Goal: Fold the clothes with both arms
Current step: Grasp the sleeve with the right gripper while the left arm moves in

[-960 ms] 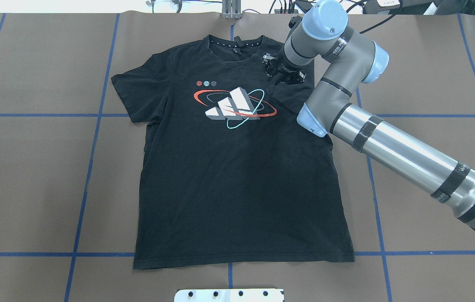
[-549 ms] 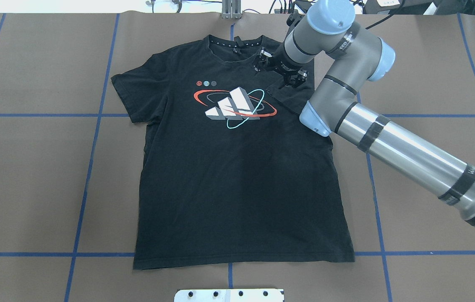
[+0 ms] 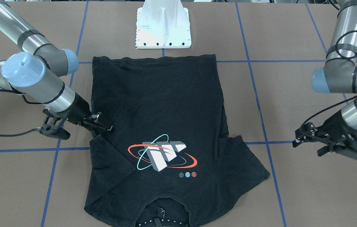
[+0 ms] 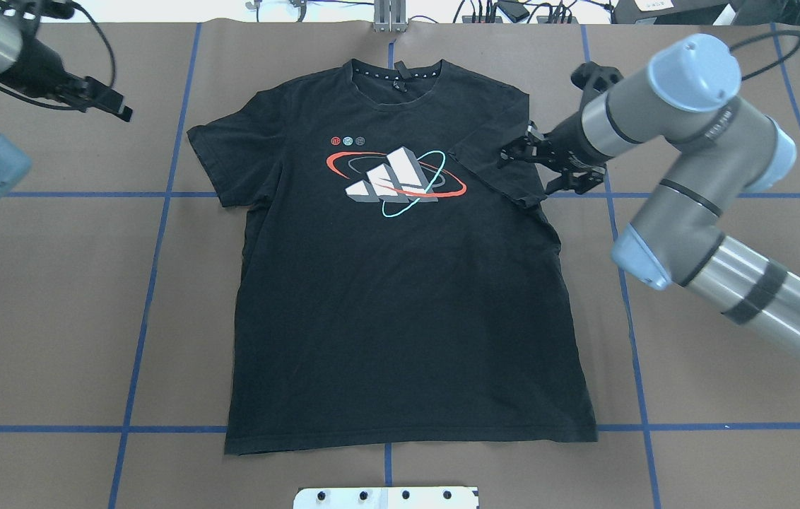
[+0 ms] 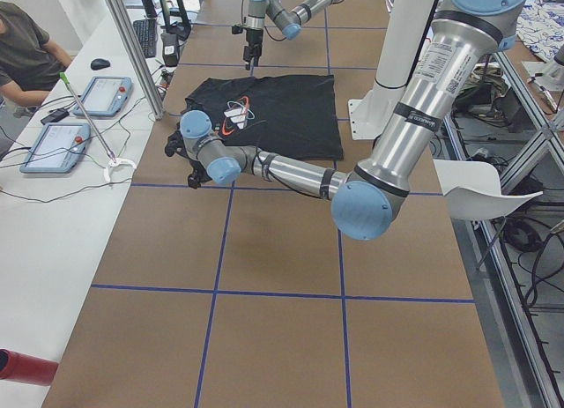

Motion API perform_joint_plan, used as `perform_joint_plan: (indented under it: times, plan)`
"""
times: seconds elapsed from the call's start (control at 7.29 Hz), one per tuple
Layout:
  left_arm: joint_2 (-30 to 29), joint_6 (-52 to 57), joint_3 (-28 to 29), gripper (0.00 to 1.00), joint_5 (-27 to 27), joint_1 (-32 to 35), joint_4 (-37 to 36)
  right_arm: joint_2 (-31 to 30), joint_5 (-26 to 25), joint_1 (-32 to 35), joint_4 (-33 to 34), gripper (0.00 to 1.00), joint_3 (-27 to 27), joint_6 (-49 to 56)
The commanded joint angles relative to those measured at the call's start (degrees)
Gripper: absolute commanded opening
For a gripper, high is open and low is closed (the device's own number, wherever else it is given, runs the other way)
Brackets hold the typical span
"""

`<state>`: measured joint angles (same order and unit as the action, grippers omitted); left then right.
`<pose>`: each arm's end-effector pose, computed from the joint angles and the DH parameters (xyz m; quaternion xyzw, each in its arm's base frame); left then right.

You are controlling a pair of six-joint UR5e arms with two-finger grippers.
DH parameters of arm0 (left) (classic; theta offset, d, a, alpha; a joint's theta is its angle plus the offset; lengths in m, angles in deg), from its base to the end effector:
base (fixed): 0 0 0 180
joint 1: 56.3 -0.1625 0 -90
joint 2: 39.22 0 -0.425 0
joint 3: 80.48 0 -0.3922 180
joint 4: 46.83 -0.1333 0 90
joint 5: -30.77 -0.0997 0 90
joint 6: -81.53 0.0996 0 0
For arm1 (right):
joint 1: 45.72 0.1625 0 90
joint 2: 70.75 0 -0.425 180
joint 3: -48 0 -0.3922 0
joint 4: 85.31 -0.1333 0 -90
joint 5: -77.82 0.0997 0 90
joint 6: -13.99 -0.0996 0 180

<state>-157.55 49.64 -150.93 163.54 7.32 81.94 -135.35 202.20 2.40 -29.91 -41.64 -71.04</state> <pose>0.2569 -0.6657 0.4525 0.1654 0.4742 0.1059 0.8582 -0.3825 -0.5421 0.3359 -0.0171 -0.5396 0.1681 0.8248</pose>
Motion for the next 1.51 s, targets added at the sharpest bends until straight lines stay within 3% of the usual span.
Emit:
perform_joint_plan:
  times: [0.0, 0.55, 1.37]
  plan:
    - [-5.92, -2.64, 11.17, 0.90, -1.19, -3.92, 7.36, -5.35, -0.01, 0.31, -0.03, 1.00, -5.10, 0.04]
    - [-9.01, -7.56, 19.81, 0.60, -2.60, -5.70, 17.04, -8.09, -0.80, 0.13, -0.29, 1.00, -6.34, 0.74]
    - [-11.66, -8.54, 25.01, 0.56, -3.48, -6.23, 20.48, -8.18, -1.24, 0.13, -0.29, 1.00, -6.25, 0.83]
